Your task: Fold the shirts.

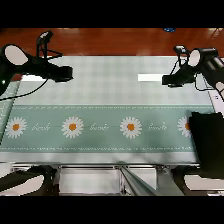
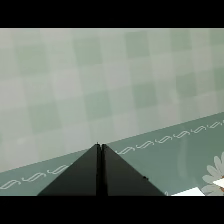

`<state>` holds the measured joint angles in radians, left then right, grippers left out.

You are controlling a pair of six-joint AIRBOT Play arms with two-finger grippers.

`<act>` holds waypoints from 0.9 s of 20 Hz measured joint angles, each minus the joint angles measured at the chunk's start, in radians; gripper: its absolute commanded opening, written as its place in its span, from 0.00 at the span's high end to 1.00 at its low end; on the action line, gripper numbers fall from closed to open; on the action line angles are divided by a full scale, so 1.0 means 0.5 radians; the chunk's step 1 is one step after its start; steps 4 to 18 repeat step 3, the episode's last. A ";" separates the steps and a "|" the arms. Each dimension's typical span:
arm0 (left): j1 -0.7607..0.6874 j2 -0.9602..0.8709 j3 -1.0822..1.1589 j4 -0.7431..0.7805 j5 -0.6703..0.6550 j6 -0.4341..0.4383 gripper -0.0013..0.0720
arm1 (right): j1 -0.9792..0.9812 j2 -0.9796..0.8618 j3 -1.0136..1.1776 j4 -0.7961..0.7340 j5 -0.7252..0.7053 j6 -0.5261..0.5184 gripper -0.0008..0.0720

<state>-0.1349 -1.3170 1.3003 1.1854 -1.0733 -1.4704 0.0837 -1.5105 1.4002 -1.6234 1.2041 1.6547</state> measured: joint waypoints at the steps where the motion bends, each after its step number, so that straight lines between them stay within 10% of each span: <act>1: 0.000 0.000 0.000 0.000 0.000 -0.001 0.96 | 0.000 0.001 0.000 -0.002 0.000 0.000 0.95; 18: 0.000 0.000 0.000 0.000 -0.001 0.000 0.96 | 0.000 0.001 0.000 -0.003 0.000 0.001 0.95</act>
